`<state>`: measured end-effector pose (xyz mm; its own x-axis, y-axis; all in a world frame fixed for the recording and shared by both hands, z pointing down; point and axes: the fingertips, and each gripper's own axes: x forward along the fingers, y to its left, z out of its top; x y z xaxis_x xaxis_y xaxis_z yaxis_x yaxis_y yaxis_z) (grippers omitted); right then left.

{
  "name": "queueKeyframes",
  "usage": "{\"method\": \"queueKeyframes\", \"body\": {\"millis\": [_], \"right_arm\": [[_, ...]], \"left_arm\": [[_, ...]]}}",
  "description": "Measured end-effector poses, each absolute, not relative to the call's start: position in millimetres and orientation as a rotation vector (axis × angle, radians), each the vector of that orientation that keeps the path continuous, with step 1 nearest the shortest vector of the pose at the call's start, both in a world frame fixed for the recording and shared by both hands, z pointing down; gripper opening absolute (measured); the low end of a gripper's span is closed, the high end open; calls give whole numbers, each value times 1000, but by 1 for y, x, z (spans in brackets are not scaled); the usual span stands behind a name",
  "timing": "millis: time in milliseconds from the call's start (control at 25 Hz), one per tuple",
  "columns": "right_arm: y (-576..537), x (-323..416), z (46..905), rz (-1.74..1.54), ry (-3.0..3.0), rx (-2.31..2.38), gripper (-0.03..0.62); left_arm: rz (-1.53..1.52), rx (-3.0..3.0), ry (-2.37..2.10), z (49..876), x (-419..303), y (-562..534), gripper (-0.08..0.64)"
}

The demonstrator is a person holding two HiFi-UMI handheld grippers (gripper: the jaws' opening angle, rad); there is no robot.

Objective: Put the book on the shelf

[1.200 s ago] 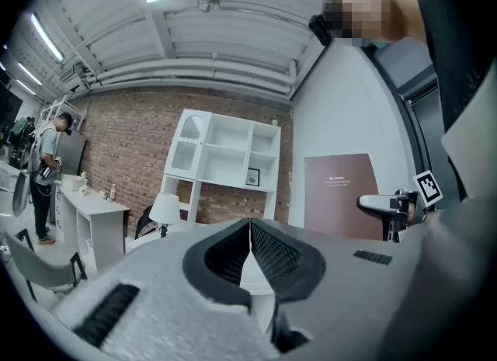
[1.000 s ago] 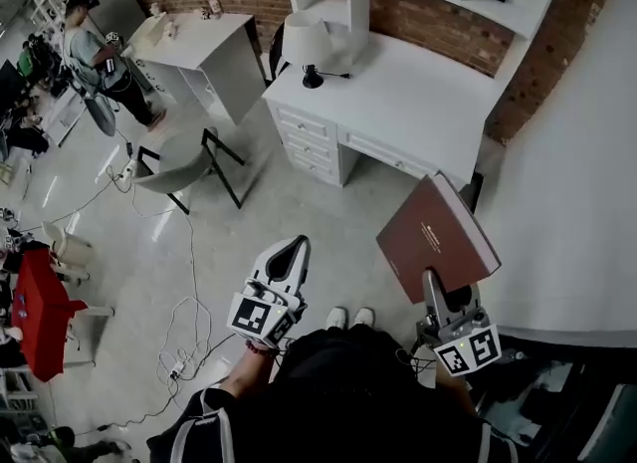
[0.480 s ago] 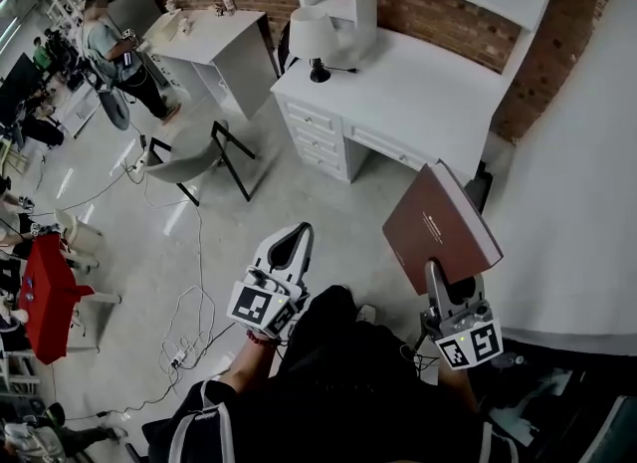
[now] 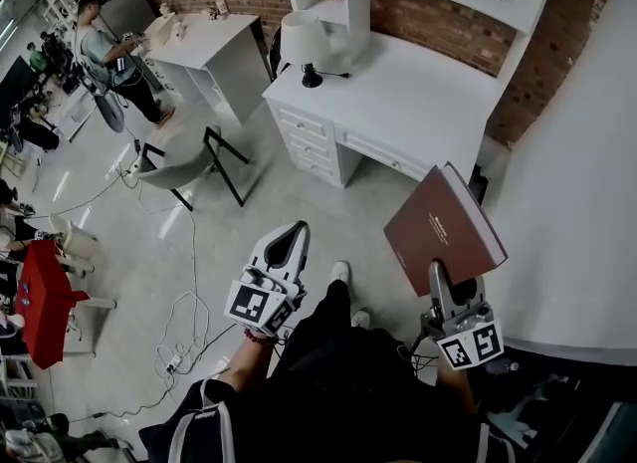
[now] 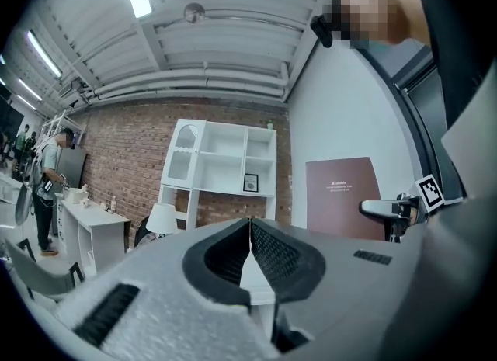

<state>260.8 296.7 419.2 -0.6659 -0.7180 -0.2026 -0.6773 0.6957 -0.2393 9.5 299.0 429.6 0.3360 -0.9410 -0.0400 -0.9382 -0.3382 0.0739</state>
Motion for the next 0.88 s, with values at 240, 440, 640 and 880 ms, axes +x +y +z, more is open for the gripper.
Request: {"method": "queueKeyframes", "body": {"millis": [240,440,640,880], "right_arm": [[270,255,421,-232,2630,-1145,150],[240,240,418,-251,2635,-1138,150],[200,222,417,-251,2642,-1139,150],[151,191,406,-216,2650,-1141,150]], "left_arm": [[-128,2529,-1769,432,2,272,20],[-119,2542,-1755,427,-6,243,20],[-114,2560,-1762,432,-24,203,20],[-150,2546,-1734,425,-48,152,20]]}}
